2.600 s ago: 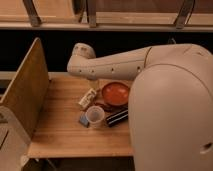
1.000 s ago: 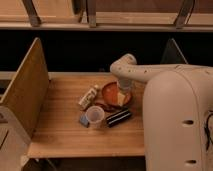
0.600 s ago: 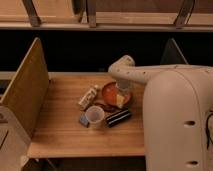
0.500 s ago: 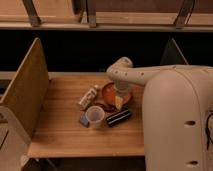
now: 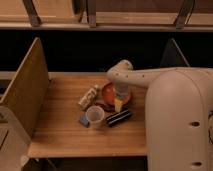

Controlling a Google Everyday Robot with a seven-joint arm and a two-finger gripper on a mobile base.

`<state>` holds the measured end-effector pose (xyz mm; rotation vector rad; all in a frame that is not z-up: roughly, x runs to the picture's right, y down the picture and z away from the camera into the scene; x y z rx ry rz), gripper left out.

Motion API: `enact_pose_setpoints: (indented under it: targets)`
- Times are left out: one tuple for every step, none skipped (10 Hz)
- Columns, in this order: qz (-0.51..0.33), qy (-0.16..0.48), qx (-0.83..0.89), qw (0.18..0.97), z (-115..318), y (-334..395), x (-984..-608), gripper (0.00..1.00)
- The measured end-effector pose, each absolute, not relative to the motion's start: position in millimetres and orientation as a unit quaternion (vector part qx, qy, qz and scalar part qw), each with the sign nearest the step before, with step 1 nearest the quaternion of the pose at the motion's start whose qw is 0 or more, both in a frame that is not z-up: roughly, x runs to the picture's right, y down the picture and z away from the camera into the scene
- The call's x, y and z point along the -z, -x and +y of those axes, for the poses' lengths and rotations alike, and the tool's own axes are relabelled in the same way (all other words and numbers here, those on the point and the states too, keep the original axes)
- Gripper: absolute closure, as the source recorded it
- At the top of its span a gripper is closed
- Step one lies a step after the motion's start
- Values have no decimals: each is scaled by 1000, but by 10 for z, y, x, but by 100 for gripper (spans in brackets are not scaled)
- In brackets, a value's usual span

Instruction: Drag the ceramic bowl in a circle

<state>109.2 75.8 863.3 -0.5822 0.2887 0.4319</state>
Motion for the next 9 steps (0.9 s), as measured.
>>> enact_pose_setpoints:
  targets:
    - [132, 280, -193, 931, 700, -1084, -8644, 20]
    - [117, 276, -170, 939, 635, -1039, -8662, 20]
    - [100, 277, -141, 945, 613, -939, -8681, 20]
    - [74, 280, -105, 951, 608, -798, -8708, 20]
    - [58, 289, -80, 952, 644, -745, -8720, 20]
    - [47, 296, -60, 952, 678, -743, -8728, 20]
    - [43, 299, -52, 952, 694, -745, -8731, 20]
    - [40, 301, -47, 952, 699, -723, -8732, 20]
    - [39, 301, -46, 952, 699, -703, -8732, 20]
